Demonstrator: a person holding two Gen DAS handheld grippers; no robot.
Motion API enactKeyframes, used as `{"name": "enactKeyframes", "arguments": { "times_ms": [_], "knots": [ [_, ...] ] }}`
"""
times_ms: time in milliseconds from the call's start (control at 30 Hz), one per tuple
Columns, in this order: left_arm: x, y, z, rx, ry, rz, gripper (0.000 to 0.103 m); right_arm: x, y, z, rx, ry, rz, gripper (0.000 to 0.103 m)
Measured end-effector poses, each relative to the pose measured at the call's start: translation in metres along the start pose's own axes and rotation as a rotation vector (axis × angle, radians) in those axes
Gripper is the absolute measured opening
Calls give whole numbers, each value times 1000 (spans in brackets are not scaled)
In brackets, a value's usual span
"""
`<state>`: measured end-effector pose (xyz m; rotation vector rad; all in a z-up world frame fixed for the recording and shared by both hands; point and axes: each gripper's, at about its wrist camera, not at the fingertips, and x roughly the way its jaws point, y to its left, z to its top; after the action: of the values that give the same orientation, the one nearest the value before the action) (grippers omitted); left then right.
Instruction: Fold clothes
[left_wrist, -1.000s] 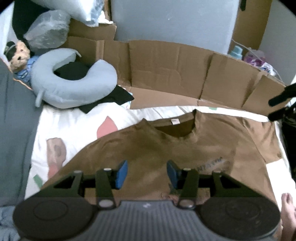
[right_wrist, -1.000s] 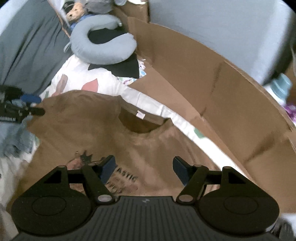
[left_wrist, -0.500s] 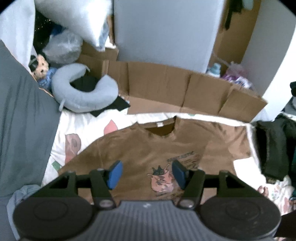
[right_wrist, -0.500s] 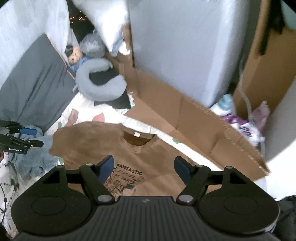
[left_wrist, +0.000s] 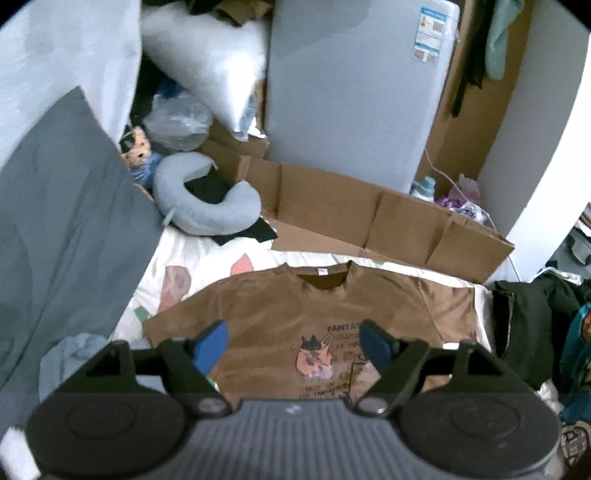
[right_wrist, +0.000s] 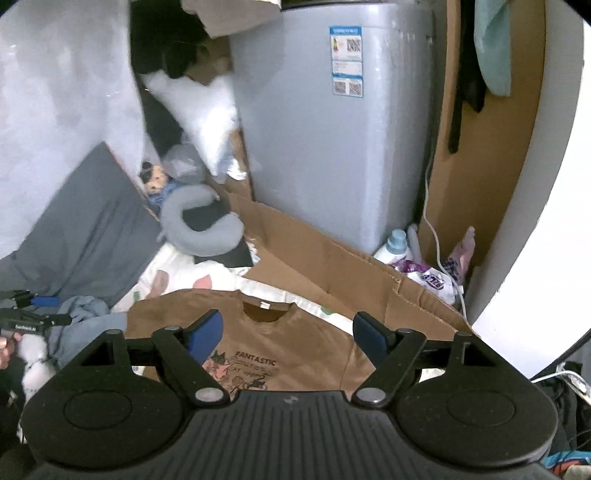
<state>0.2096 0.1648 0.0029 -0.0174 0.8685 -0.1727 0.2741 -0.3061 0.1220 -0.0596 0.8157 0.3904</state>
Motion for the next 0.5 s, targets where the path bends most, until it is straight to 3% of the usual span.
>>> {"name": "enactKeyframes", "arguments": {
  "times_ms": [300,500],
  "knots": [
    [-50,12,-31,-57,21,51,85,-52,-36,3,15,-47,39,85],
    [-68,19,-54,-104,11,62,94,-80,-62,-18,24,-116,77,87]
  ]
}}
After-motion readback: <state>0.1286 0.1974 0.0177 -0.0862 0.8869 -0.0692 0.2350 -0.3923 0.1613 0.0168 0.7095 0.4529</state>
